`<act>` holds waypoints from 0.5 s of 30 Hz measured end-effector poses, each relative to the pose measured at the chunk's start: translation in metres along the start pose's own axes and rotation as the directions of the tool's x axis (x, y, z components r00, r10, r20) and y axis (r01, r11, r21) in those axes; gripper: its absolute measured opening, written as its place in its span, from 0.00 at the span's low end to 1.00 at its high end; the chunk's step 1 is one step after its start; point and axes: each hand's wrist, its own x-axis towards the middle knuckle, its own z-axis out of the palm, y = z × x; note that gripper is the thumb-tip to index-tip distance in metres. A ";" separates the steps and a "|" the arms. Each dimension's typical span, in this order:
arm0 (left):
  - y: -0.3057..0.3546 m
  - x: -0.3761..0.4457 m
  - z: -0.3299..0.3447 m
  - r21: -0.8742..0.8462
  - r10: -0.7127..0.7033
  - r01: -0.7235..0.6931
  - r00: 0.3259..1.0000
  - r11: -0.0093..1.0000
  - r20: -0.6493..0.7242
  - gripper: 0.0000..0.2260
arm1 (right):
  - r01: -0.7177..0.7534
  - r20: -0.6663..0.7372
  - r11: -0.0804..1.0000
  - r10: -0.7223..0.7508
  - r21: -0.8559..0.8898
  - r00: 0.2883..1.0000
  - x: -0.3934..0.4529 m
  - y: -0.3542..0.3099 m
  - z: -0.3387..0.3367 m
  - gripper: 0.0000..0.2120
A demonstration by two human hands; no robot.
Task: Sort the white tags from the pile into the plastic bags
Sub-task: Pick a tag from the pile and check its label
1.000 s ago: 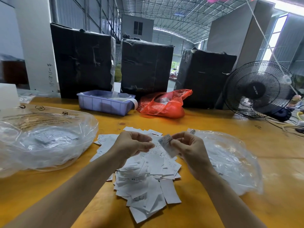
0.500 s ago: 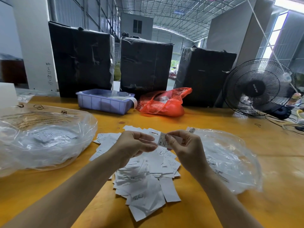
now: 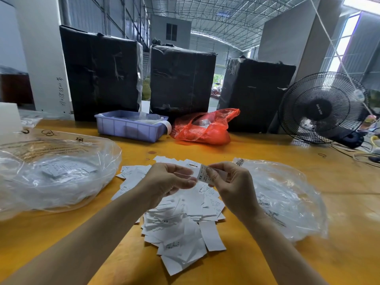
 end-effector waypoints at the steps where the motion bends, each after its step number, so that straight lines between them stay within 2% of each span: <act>1: 0.000 0.000 0.001 -0.002 0.003 -0.003 1.000 1.000 -0.003 0.11 | 0.001 0.001 1.000 -0.001 -0.001 1.000 0.000 0.000 0.000 0.04; 15: -0.001 0.002 0.001 -0.009 0.023 -0.023 0.999 1.000 -0.031 0.10 | -0.014 -0.004 1.000 0.014 0.020 1.000 -0.001 0.000 0.000 0.03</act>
